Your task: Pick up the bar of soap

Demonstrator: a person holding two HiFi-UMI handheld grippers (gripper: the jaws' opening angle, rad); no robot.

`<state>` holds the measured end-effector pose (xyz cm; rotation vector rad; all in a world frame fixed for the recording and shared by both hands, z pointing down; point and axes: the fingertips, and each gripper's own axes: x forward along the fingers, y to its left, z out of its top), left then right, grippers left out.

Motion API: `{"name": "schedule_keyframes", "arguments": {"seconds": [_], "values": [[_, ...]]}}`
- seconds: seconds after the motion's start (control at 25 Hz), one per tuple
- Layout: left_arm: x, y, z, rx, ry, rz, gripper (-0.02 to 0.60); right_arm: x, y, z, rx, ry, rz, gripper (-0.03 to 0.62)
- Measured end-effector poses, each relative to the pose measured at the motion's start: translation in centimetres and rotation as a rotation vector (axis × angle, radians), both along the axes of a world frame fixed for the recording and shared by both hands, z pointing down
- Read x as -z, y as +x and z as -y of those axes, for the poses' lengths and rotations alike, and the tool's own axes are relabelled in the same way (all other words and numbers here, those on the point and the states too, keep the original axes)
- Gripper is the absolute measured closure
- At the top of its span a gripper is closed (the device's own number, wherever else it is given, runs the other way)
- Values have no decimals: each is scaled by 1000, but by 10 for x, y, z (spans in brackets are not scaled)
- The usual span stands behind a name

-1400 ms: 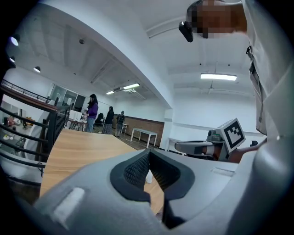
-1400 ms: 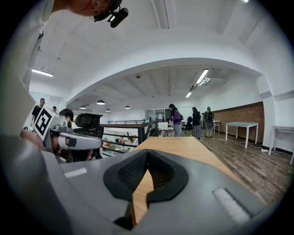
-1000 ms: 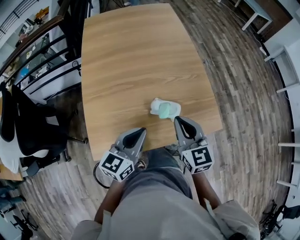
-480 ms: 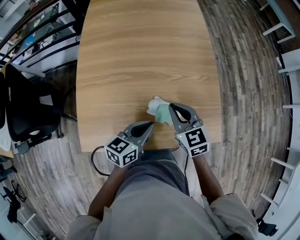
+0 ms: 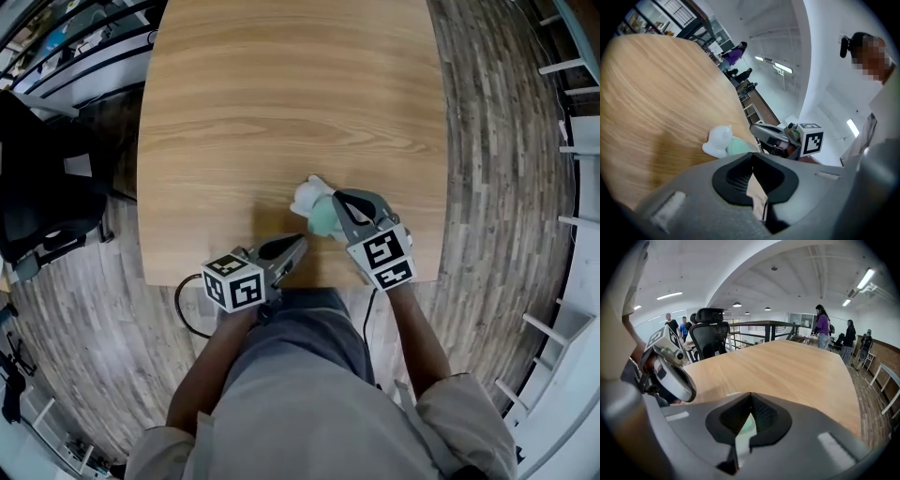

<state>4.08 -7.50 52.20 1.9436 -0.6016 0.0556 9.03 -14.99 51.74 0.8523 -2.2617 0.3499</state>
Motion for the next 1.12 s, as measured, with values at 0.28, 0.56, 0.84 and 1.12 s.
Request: {"name": "schedule_keyframes", "arguments": {"seconds": [0.28,0.56,0.84,1.12], "values": [[-23,14,1,140,-241,-198,520,-21,1,-3,33,-27,-51,592],[-36,26,-4,166,-376,-269,471,-29,5,-5,16,-34,-63,592],[-44,34,0,183,-428,-309,453,-31,6,-6,19,-38,-75,592],[-45,38,5,196,-456,-354,443,-33,5,-12,25,-76,-77,592]]}}
